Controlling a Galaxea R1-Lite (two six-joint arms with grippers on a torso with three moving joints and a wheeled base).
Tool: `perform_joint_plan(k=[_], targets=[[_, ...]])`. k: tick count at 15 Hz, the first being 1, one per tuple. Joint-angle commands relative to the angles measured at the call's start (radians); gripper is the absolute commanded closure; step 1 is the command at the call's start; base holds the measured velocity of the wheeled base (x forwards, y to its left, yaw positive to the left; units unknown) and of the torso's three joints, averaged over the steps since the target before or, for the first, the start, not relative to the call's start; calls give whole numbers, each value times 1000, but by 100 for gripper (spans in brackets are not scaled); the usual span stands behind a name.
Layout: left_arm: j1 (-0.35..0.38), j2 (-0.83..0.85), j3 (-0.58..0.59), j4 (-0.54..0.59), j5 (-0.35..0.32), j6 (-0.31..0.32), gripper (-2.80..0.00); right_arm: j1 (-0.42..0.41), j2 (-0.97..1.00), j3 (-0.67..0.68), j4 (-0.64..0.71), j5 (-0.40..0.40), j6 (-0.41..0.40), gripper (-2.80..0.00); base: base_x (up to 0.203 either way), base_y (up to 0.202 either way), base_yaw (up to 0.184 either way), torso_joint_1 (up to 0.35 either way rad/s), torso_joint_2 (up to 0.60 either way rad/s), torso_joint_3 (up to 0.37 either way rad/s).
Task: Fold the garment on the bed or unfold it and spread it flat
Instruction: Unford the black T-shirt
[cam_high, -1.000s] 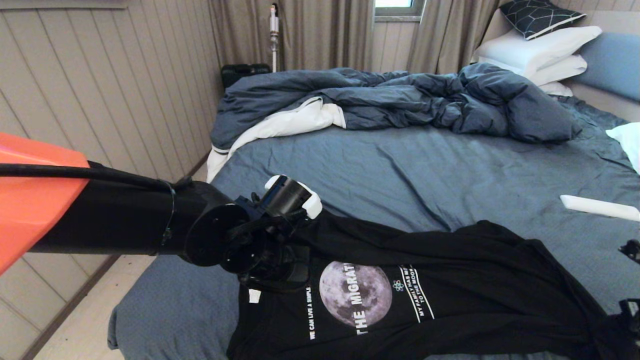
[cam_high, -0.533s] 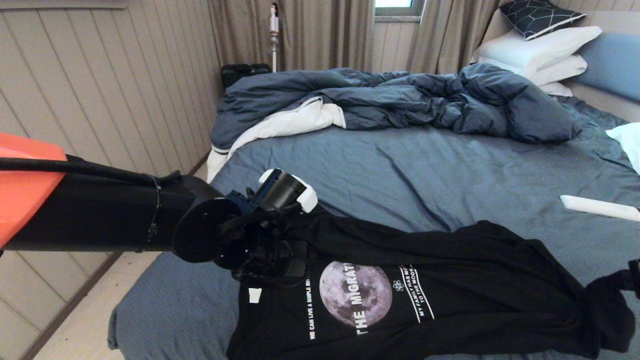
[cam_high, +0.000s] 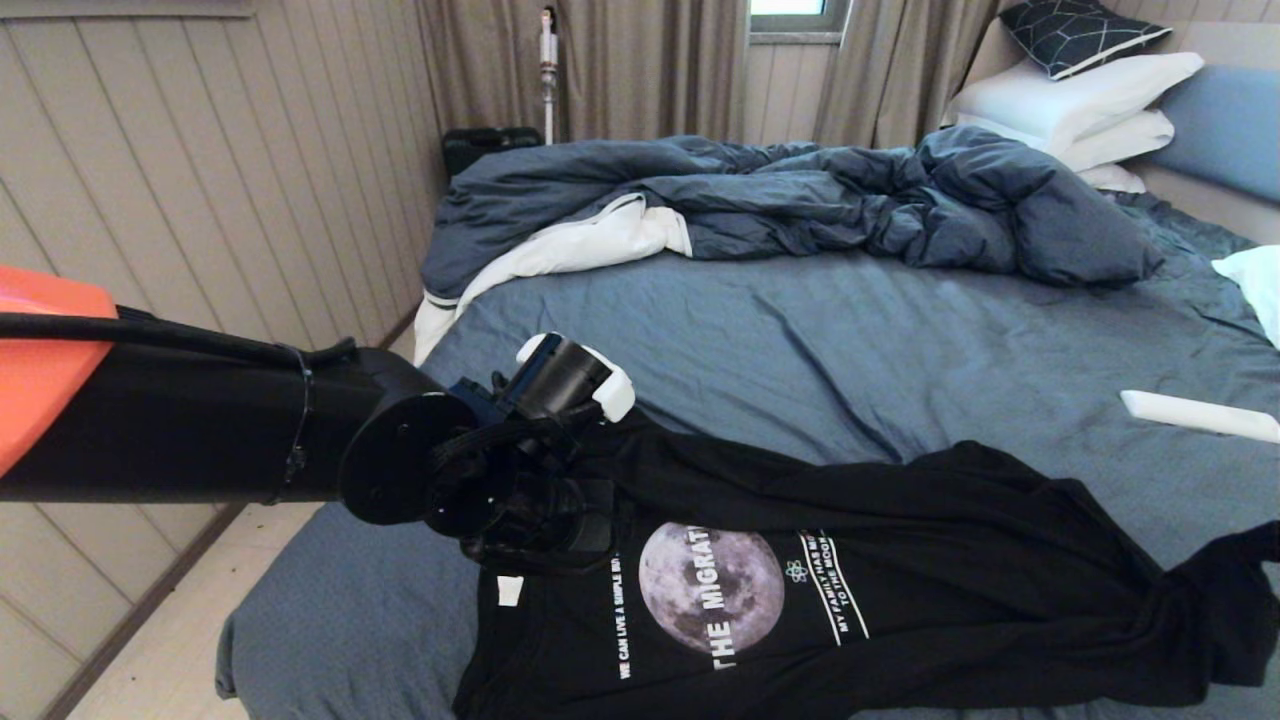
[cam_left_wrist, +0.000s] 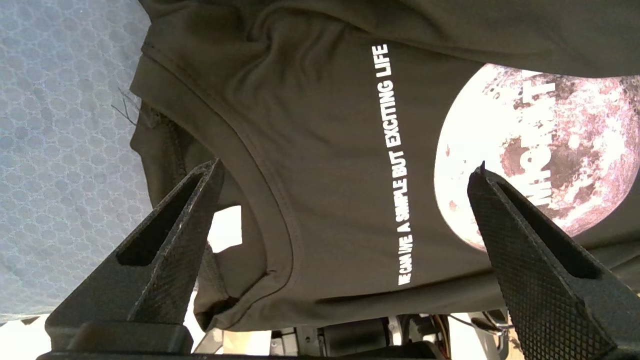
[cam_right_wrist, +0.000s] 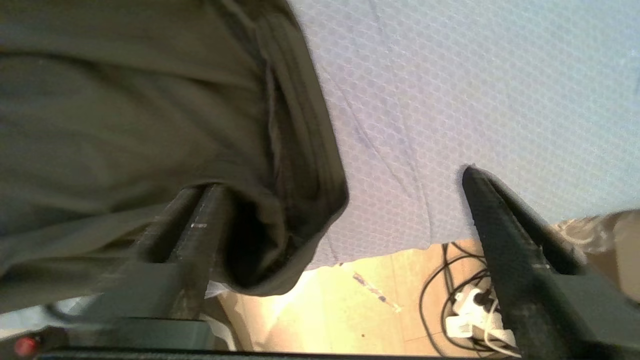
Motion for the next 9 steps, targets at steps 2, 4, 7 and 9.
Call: perform_joint_plan(k=[2,4,7,9], targets=[[0,-1,-2,2,2,-2,-280,-39,-23,8,1,15,-5,0,0,0,0,0,0,0],[0,1,-8,2,2,-2,-280,-60,-40,12,2,27,-8,0,0,0,0,0,0,0],[-1,-1,-7,2,2,-2,-280,-60,-72,45,2,50,-11,0,0,0,0,0,0,0],[0,-2,-5,5,2,-2,-280,-52,-78,72,1,63,-12,0,0,0,0,0,0,0]])
